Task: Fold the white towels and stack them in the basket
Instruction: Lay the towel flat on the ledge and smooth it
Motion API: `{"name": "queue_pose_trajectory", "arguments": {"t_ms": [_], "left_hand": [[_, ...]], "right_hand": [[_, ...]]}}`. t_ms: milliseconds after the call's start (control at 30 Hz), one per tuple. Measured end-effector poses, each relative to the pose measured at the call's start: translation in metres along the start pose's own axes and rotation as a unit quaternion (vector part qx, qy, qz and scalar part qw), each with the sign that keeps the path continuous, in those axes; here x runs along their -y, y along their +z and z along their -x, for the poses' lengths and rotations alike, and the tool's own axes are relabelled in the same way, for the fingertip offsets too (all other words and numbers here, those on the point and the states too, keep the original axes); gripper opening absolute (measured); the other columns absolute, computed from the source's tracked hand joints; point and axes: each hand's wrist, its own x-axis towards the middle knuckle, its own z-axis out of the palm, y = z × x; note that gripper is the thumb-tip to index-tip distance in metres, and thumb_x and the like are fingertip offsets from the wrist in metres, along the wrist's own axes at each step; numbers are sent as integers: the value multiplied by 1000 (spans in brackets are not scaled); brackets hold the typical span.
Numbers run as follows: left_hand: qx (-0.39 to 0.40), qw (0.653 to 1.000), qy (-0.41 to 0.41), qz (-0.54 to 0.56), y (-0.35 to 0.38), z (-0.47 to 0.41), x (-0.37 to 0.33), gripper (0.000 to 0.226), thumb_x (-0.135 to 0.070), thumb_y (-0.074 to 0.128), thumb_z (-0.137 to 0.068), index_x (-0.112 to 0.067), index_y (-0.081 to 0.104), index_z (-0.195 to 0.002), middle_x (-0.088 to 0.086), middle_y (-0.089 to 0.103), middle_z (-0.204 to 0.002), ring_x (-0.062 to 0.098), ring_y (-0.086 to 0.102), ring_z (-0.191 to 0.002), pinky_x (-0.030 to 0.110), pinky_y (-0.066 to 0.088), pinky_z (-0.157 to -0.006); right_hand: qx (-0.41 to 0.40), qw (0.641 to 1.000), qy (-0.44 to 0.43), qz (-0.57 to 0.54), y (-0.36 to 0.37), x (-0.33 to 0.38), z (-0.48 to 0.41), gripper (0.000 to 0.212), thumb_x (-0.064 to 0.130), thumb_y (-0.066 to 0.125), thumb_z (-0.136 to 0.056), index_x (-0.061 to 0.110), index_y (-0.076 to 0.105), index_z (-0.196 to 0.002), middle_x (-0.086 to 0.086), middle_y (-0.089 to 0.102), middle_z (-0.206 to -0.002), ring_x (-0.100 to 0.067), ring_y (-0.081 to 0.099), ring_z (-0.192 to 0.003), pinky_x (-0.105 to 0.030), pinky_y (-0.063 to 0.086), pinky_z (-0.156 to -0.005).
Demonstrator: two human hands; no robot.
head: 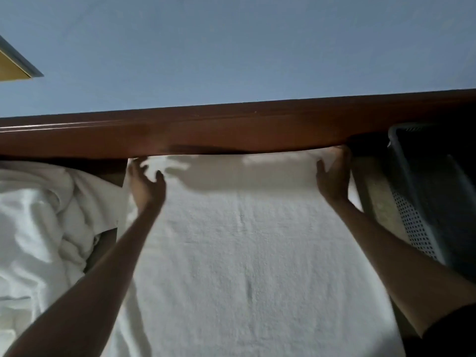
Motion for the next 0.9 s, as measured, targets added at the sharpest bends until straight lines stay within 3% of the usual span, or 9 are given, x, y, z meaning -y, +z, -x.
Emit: {"name": "queue_pose_trajectory", "arguments": {"t_ms": [33,100,200,300,400,600,700,800,900], "left_hand": [[32,998,55,20,-9,43,-52,39,-11,64,-92,-11,55,-130,5,57,-132,15,57,-113,25,45,-96],[108,981,158,39,-7,96,-106,36,-1,55,-95,-5,55,-131,14,54,-138,23,53,-120,25,42,-101],[230,939,246,-67,40,117,-121,43,-17,46,-103,-7,49,-145,16,43,-155,33,44,-138,47,38,-115],[317,892,283,-152,78,117,-132,58,-44,27,-110,-25,18,-164,5,10,-172,25,8,-158,50,6,-127],[305,871,315,-222,91,116,-131,63,-60,19,-107,-37,1,-164,-5,-8,-172,17,-9,-158,49,-4,-127],[294,869,307,-254,90,120,-136,67,-68,15,-104,-41,0,-163,-7,-10,-172,17,-9,-158,52,0,-127],[293,869,309,-254,90,119,-136,67,-69,14,-104,-40,0,-163,-7,-9,-172,17,-8,-158,53,2,-127],[287,871,310,-250,91,119,-136,68,-70,14,-103,-40,0,-163,-7,-8,-172,17,-8,-158,52,2,-127],[294,869,305,-255,90,119,-134,68,-69,13,-103,-40,-2,-163,-7,-11,-172,16,-11,-158,51,-1,-127]], "right_hand": [[20,998,-47,-34,4,7,12,34,12,59,-99,-2,50,-129,-25,44,-143,-34,44,-135,-30,36,-109],[82,988,-129,-19,19,16,48,30,14,54,-101,1,55,-129,-20,41,-150,-30,42,-139,-26,35,-108],[169,960,-213,67,46,21,74,41,27,44,-107,8,51,-144,-18,29,-162,-31,36,-145,-40,32,-115],[251,929,-218,165,61,9,64,56,48,32,-108,22,33,-157,-15,14,-168,-28,13,-155,-48,15,-123],[260,914,-246,191,54,-12,43,63,58,25,-105,28,26,-160,-8,11,-170,-24,4,-157,-49,9,-125],[221,929,-194,225,16,-55,-6,66,62,22,-104,27,22,-160,-5,13,-169,-23,6,-157,-52,12,-124],[181,941,-143,247,-2,-80,-27,71,64,19,-103,22,20,-160,-8,15,-168,-29,10,-156,-54,17,-123],[164,946,-70,270,-6,-82,-35,76,63,14,-103,15,14,-162,-15,12,-168,-37,8,-155,-55,12,-124],[118,956,-77,257,5,-50,-13,74,53,18,-106,0,24,-157,-23,17,-166,-39,12,-154,-52,10,-126]]}}
